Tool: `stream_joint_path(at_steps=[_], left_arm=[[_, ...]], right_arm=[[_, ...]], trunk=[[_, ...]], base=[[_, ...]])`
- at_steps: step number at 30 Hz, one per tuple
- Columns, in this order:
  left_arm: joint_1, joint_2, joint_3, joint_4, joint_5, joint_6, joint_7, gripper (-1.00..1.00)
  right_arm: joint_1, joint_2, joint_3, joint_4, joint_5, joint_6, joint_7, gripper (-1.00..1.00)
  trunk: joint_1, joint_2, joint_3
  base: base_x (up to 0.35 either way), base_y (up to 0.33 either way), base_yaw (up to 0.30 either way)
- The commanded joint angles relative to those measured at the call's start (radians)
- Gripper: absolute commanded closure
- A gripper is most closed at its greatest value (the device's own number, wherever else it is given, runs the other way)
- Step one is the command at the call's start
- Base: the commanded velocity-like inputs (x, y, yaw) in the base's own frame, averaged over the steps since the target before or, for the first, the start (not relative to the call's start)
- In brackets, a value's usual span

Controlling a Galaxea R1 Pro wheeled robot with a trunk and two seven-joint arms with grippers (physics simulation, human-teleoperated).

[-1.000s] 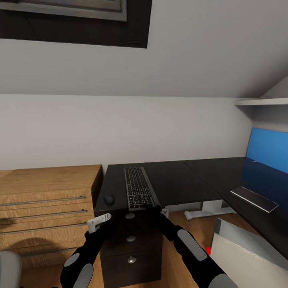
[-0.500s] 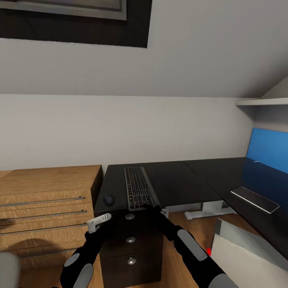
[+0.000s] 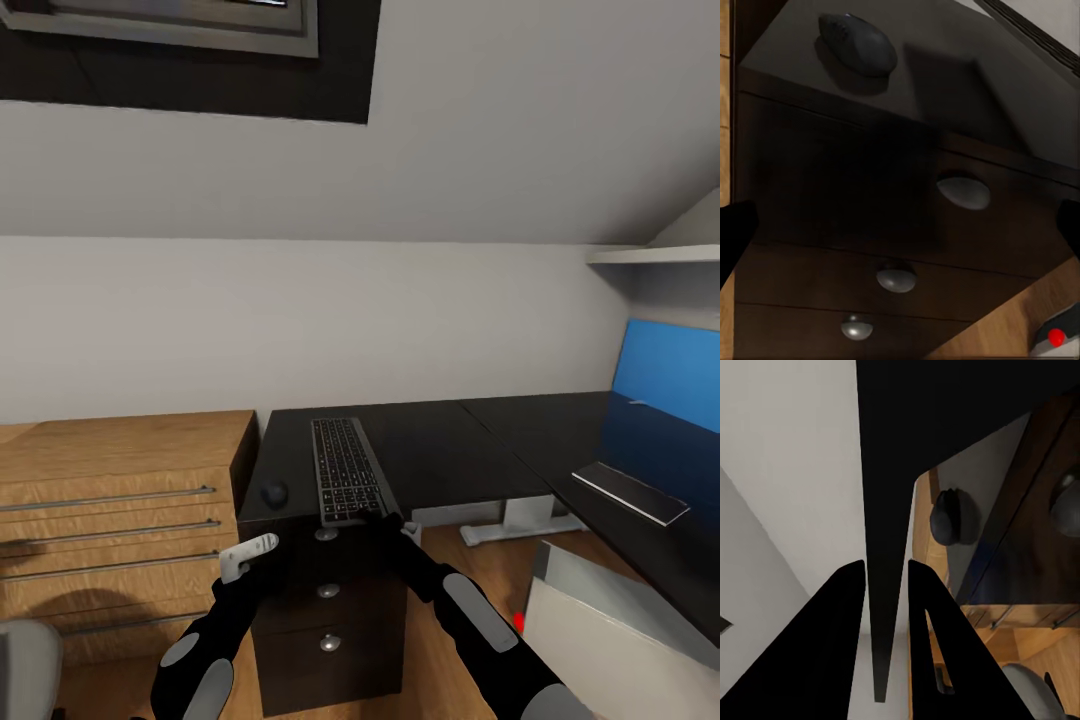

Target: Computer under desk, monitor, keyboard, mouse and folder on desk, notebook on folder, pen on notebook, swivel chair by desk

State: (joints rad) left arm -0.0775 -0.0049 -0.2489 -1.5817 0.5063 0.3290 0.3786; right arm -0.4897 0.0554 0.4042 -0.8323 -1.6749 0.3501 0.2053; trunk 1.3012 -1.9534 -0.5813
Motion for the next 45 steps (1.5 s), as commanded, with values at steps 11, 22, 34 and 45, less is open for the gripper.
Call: stream_joint_path(at_steps=[11, 22, 34, 45], left_arm=[[-0.001, 0.0, -0.001, -0.001, 0.009, 0.002, 0.008, -1.0], [-0.001, -0.001, -0.001, -0.001, 0.009, 0.002, 0.008, -1.0], [-0.001, 0.0, -0.001, -0.001, 0.008, 0.002, 0.008, -1.0], [-0.001, 0.0, -0.003, -0.001, 0.008, 0.001, 0.008, -1.0]], right_arm=[[-0.001, -0.002, -0.001, 0.0, -0.008, 0.003, 0.004, -1.0], [-0.001, -0.002, -0.001, -0.001, -0.008, 0.003, 0.005, -1.0], [-0.001, -0.002, -0.008, 0.016, -0.009, 0.0, 0.006, -1.0], [-0.001, -0.003, -0.012, 0.054, -0.011, 0.001, -0.013, -1.0]], trunk=[[0.0, -0.001, -0.001], [0.0, -0.001, -0.001], [0.0, -0.001, -0.001], [0.0, -0.001, -0.001]], base=[[-0.005, 0.0, 0.0], [0.0, 0.0, 0.0], [0.0, 0.0, 0.0], [0.0, 0.0, 0.0]])
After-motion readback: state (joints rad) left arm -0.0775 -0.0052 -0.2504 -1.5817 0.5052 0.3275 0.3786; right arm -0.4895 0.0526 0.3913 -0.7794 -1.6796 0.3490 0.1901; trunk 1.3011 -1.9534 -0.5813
